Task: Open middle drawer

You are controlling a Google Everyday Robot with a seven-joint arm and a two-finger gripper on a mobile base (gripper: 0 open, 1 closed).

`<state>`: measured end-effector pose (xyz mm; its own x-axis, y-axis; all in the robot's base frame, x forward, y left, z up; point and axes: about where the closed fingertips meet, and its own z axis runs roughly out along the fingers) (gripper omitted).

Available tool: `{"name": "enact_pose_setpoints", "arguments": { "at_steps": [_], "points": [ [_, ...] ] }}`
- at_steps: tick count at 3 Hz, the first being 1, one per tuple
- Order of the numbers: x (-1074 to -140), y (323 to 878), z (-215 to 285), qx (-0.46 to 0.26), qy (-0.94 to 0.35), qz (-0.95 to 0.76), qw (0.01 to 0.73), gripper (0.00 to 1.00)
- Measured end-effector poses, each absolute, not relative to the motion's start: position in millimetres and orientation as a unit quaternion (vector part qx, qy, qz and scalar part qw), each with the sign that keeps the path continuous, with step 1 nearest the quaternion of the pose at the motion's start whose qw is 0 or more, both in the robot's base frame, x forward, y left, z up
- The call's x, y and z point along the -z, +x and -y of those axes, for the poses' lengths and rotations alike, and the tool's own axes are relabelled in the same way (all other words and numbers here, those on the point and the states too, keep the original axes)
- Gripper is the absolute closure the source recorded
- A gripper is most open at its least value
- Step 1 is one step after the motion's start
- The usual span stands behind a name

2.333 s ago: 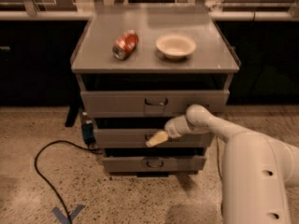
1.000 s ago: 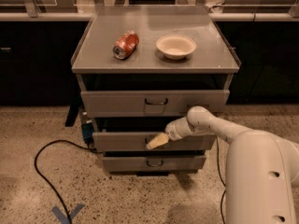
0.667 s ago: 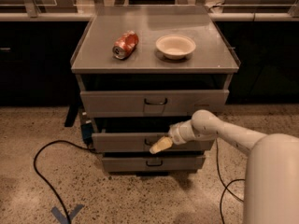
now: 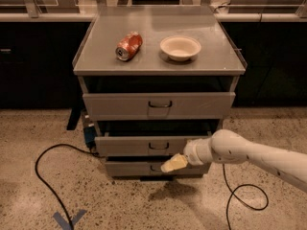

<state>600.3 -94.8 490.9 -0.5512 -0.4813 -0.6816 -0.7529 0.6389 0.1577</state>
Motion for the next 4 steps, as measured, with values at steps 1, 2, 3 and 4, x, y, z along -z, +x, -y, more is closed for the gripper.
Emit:
{"name": "enact_pose_setpoints", "arguments": {
  "at_steps": [1, 2, 3, 4],
  "points": [
    [-467.1, 562.8, 84.7, -0.236, -0.374, -0.855, 0.272, 0.00],
    [-470.0, 583.9, 82.6, -0.233, -0.387, -0.844, 0.289, 0.00],
    [-487.3, 624.0, 71.5, -0.216, -0.418, -0.821, 0.324, 0.00],
    [-498.3, 650.3, 60.0, -0.206, -0.442, -0.803, 0.343, 0.00]
  ]
}}
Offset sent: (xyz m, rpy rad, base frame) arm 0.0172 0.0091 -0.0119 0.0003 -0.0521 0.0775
